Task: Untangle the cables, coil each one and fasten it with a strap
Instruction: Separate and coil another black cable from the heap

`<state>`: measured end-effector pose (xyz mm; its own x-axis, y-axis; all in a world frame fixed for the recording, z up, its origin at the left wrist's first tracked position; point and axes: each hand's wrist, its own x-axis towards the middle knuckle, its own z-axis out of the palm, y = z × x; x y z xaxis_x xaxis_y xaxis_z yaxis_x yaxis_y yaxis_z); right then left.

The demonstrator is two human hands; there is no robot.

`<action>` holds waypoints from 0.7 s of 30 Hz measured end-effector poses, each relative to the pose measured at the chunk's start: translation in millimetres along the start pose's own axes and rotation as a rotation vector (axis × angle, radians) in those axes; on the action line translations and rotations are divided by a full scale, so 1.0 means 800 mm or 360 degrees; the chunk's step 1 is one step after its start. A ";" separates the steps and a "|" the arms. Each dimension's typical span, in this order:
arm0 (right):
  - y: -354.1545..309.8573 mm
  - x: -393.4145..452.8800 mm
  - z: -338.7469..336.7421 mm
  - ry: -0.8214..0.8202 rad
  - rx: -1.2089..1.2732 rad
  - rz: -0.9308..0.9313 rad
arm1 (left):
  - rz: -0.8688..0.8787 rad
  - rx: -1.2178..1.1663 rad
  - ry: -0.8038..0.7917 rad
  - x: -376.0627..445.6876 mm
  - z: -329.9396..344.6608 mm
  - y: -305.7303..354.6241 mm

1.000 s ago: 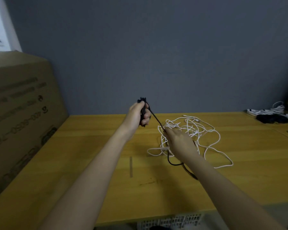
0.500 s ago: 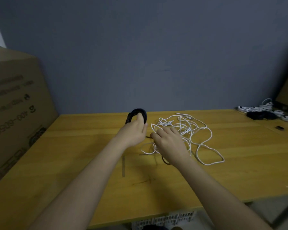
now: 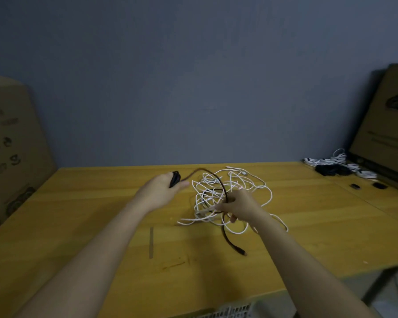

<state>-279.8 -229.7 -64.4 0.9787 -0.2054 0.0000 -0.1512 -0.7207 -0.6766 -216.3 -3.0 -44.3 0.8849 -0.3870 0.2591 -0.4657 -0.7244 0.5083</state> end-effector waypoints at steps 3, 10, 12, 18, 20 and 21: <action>-0.001 0.006 -0.012 0.0166 0.0440 0.0068 | 0.0021 -0.0163 0.0185 0.006 -0.011 0.006; -0.094 0.050 -0.111 0.1088 0.0792 -0.0319 | 0.0185 -0.0577 0.0378 0.031 -0.059 0.072; -0.115 0.039 -0.124 0.1411 0.0833 -0.0681 | 0.0191 -0.0708 0.0352 0.035 -0.061 0.082; -0.050 0.044 -0.078 0.0707 0.0291 -0.0242 | 0.0050 -0.0839 0.0129 0.027 -0.021 0.071; -0.021 0.050 -0.069 0.0709 0.0272 -0.0124 | 0.0011 -0.0920 0.0074 0.023 -0.004 0.060; -0.010 0.052 -0.064 0.0770 0.0383 -0.0135 | 0.0002 -0.0993 0.0059 0.020 0.003 0.058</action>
<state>-244.5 -266.1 -21.2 0.8017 -0.4753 0.3624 0.0173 -0.5876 -0.8089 -223.3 -44.2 -18.8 0.8893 -0.3597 0.2825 -0.3836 -0.2499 0.8891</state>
